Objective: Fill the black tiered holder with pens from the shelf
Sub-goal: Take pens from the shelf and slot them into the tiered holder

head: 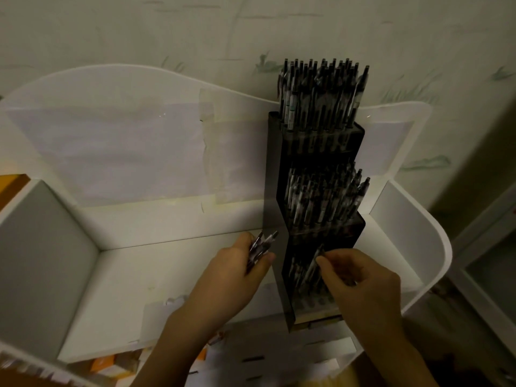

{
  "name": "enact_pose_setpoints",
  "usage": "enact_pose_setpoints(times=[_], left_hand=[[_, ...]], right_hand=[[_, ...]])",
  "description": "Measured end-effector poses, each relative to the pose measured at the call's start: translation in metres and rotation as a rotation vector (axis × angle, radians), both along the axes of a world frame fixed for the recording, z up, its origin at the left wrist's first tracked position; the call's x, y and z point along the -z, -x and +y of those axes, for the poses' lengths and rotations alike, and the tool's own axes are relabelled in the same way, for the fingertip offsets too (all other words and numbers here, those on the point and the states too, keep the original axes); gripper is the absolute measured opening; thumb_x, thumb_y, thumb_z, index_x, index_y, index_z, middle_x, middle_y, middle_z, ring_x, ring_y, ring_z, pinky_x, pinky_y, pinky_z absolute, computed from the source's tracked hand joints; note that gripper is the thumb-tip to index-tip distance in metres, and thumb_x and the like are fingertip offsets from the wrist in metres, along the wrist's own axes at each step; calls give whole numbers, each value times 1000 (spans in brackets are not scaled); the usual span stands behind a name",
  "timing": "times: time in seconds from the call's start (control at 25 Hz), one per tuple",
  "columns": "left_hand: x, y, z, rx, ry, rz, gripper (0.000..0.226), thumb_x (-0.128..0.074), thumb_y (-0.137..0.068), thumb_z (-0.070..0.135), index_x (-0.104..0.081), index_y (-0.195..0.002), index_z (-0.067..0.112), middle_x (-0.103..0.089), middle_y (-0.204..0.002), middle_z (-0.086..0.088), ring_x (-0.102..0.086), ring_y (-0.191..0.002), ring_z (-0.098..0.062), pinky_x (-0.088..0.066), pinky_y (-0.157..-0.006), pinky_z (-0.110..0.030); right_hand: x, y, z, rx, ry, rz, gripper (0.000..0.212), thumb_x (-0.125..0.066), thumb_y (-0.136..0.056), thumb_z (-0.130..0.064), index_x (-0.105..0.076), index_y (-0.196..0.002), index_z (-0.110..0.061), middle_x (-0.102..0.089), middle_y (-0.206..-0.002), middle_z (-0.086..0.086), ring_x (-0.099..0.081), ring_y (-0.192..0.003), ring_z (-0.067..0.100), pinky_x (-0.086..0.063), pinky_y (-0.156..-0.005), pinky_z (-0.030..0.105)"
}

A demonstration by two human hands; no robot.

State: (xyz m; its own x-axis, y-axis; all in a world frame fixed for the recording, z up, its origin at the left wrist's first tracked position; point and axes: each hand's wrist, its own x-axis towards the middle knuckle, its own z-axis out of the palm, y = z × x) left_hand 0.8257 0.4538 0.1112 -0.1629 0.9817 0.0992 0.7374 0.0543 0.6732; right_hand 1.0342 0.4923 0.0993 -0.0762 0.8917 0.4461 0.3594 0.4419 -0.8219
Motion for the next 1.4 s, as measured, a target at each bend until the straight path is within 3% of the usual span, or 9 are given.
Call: enact_pose_setpoints(times=[0.08, 0.4, 0.56, 1.0, 1.12, 1.24, 1.4], left_hand=[[1, -2, 1, 5, 2, -24, 18, -50, -92, 52, -45, -91, 35, -58, -72, 11, -56, -61, 0, -37, -47, -13], [3, -4, 0, 12, 1, -39, 15, -51, -94, 46, -46, -92, 32, -59, -73, 8, -56, -60, -4, -41, -51, -17], [3, -4, 0, 12, 3, -51, 14, -52, -94, 44, -46, -92, 32, -59, -73, 8, -57, -62, -4, -42, -51, -16], [4, -4, -2, 24, -12, -47, 14, -52, -94, 44, -48, -96, 31, -61, -76, 7, -58, -63, -7, -49, -58, -24], [5, -4, -2, 20, -12, -49, 14, -52, -94, 43, -48, -96, 30, -60, -76, 7, -58, -63, -7, -52, -61, -30], [5, -6, -2, 31, -6, -53, 11, -53, -94, 42, -47, -94, 33, -60, -75, 8, -57, -63, -6, -48, -58, -23], [4, -9, -4, 47, 9, -41, 10, -53, -94, 42, -45, -95, 35, -60, -76, 7, -58, -65, -5, -48, -58, -21]], right_hand=[[9, 2, 1, 3, 6, -6, 9, -77, -79, -16, -74, -86, -21, -71, -74, -16, -68, -70, -2, -53, -67, 9], [29, 10, 1, -14, 54, -104, 5, -78, -80, -19, -73, -81, -21, -69, -69, -18, -66, -66, -4, -52, -64, 8], [35, 13, 0, -20, 115, -126, 6, -77, -80, -22, -72, -81, -20, -69, -69, -16, -67, -68, -1, -55, -66, 14], [31, 9, 2, -38, 232, -307, 21, -77, -79, -24, -62, -65, -24, -63, -60, -10, -62, -62, -1, -51, -59, 15], [33, 11, -4, -29, 256, -265, 17, -78, -81, -22, -66, -68, -20, -65, -62, -11, -63, -64, -1, -54, -62, 17], [29, 11, -5, -42, 275, -257, 12, -78, -80, -24, -69, -74, -21, -67, -67, -13, -64, -67, -3, -57, -68, 22], [14, 6, -8, -25, 220, -239, 18, -81, -75, -30, -73, -90, -25, -69, -73, -16, -65, -71, -4, -56, -70, 15]])
